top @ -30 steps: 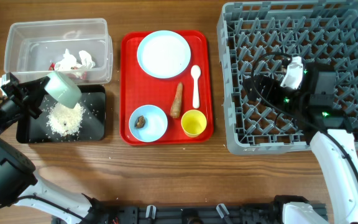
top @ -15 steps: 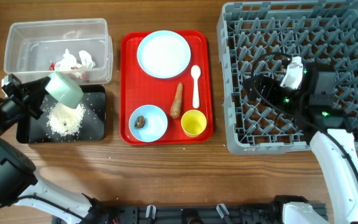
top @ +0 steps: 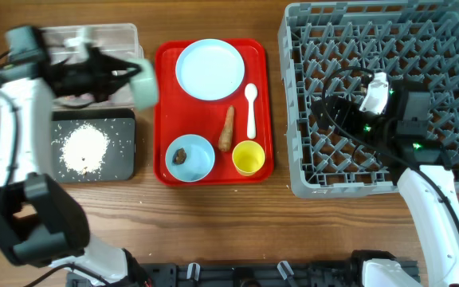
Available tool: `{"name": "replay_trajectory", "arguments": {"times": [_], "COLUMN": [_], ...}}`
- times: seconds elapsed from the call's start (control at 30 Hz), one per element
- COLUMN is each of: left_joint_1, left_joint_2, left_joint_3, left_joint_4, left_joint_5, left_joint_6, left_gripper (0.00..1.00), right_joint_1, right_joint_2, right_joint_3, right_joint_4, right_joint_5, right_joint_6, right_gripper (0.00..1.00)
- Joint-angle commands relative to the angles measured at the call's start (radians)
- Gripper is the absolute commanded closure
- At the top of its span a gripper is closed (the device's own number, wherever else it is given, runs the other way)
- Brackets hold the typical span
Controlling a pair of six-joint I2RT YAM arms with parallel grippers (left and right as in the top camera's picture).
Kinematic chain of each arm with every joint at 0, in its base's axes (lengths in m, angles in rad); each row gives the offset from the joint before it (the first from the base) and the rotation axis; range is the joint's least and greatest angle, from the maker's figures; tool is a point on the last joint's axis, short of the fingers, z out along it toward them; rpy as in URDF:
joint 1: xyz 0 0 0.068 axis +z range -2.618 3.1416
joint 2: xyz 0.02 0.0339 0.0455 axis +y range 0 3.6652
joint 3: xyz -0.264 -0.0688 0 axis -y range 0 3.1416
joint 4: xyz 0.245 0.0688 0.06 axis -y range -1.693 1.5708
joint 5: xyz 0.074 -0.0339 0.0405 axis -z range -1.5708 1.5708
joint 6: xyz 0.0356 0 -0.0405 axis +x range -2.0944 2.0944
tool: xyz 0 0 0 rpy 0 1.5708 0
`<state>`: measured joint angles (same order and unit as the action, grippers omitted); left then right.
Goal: Sort waste into correct bins and load items into the dishwasher rack
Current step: 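Return the empty green bowl to the red tray with the left gripper, then grasp the blue bowl holding the brown scrap with the left gripper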
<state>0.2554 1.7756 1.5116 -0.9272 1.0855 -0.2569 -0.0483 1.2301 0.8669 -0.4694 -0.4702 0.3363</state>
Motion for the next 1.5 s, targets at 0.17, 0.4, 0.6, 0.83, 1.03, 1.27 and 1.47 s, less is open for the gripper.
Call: {"name": "replay_trajectory", "arguments": {"times": [0.17, 0.4, 0.6, 0.83, 1.03, 1.27, 1.47], "left_joint_1": [-0.573, -0.736, -0.740, -0.740, -0.750, -0.832, -0.836], "left_joint_2": [0.033, 0.181, 0.266, 0.230, 0.171, 0.187, 0.188], "left_joint_3": [0.013, 0.012, 0.011, 0.090, 0.150, -0.014, -0.109], "left_joint_4": [0.095, 0.075, 0.064, -0.012, -0.199, -0.184, -0.109], "left_joint_5": [-1.258, -1.394, -1.397, -1.366, -1.157, -1.148, -1.146], "left_joint_6": [-0.118, -0.123, -0.144, -0.144, -0.413, -0.531, -0.563], "left_gripper": [0.96, 0.96, 0.92, 0.65, 0.66, 0.59, 0.58], "right_joint_1": [0.005, 0.005, 0.005, 0.005, 0.005, 0.005, 0.005], "right_joint_2": [0.010, 0.010, 0.010, 0.010, 0.010, 0.010, 0.010], "right_joint_3": [0.018, 0.018, 0.017, 0.017, 0.016, 0.016, 0.016], "right_joint_4": [0.005, 0.001, 0.001, 0.000, 0.001, 0.000, 0.000], "right_joint_5": [0.009, 0.009, 0.010, 0.009, 0.009, 0.009, 0.009], "right_joint_6": [0.005, 0.004, 0.005, 0.005, 0.005, 0.003, 0.004], "right_gripper": [0.01, 0.00, 0.00, 0.00, 0.00, 0.00, 0.00]}}
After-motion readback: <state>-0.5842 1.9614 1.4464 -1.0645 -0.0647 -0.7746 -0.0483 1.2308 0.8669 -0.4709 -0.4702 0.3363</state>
